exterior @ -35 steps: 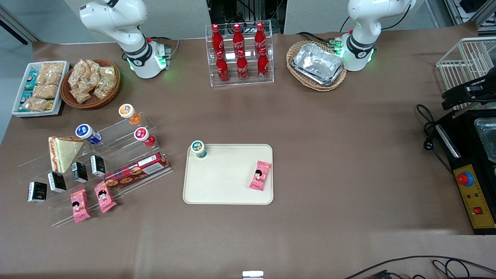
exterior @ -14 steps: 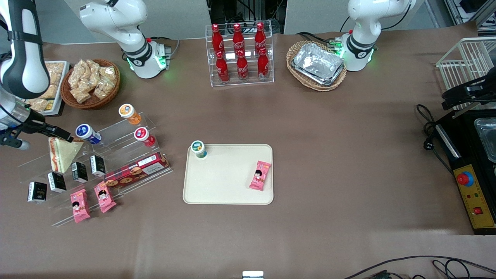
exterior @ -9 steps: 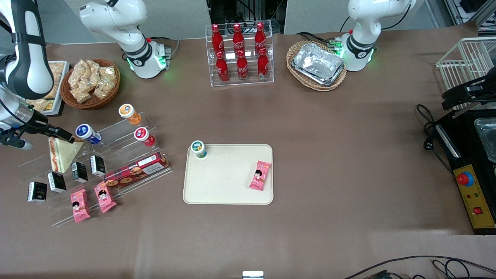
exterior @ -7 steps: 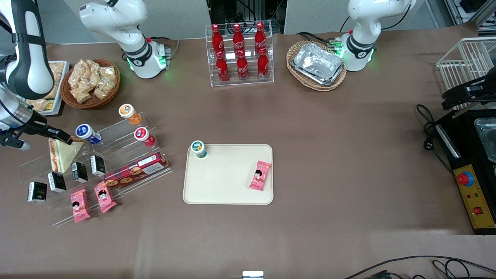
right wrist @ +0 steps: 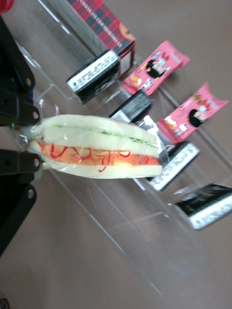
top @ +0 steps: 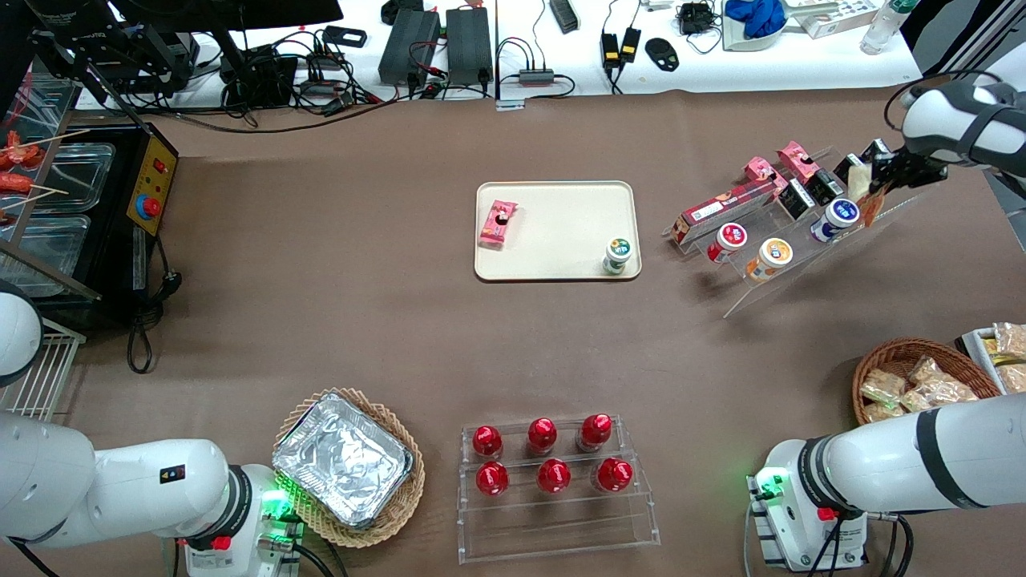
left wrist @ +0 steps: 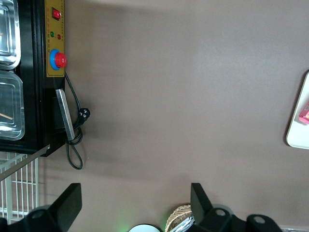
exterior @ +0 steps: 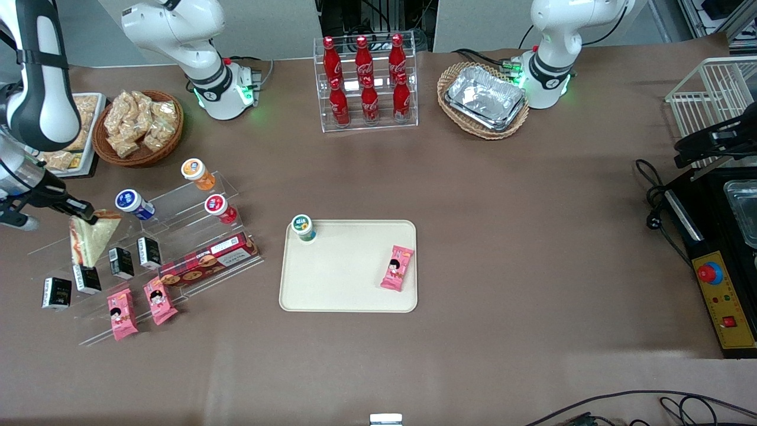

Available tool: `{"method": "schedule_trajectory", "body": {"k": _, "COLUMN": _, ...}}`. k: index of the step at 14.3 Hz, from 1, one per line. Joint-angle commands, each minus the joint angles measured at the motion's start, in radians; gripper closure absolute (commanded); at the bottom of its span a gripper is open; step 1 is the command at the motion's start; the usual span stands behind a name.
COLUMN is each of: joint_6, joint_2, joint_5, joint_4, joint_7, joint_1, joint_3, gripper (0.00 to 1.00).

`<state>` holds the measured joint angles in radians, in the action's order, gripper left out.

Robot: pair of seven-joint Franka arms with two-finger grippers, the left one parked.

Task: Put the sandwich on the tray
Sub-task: 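Close the right gripper on the wrapped sandwich and lift it, then carry the sandwich with the right gripper over the cream tray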

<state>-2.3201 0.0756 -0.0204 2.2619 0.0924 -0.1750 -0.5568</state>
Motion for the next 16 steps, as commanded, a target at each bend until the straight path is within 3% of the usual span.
{"method": "schedule_trajectory", "body": {"k": 1, "joint_6": 0.216, "joint_2": 0.064, "joint_5": 0.008, "joint_4": -0.175, "joint_7": 0.033, "joint_1": -0.003, "joint_3": 0.001, "gripper": 1.0}}
{"method": "schedule_trajectory", "body": {"k": 3, "joint_6": 0.455, "joint_2": 0.053, "joint_5": 0.007, "joint_4": -0.347, "joint_7": -0.005, "joint_1": -0.009, "joint_3": 0.017, "gripper": 1.0}}
{"method": "schedule_trajectory", "body": {"k": 5, "joint_6": 0.566, "joint_2": 0.055, "joint_5": -0.003, "joint_4": -0.428, "joint_7": -0.109, "joint_1": -0.011, "joint_3": 0.056, "gripper": 1.0}}
{"method": "schedule_trajectory", "body": {"k": 7, "joint_6": 0.64, "joint_2": 0.064, "joint_5": -0.006, "joint_4": -0.45, "joint_7": -0.283, "joint_1": -0.009, "joint_3": 0.151, "gripper": 1.0}}
{"method": "schedule_trajectory", "body": {"k": 12, "joint_6": 0.634, "joint_2": 0.035, "joint_5": -0.009, "joint_4": -0.455, "joint_7": -0.771, "joint_1": -0.012, "joint_3": 0.446, "gripper": 1.0}}
{"method": "schedule_trajectory", "body": {"k": 16, "joint_6": 0.602, "joint_2": -0.084, "joint_5": -0.007, "joint_4": -0.559, "joint_7": -1.164, "joint_1": -0.031, "joint_3": 0.659, "gripper": 1.0}}
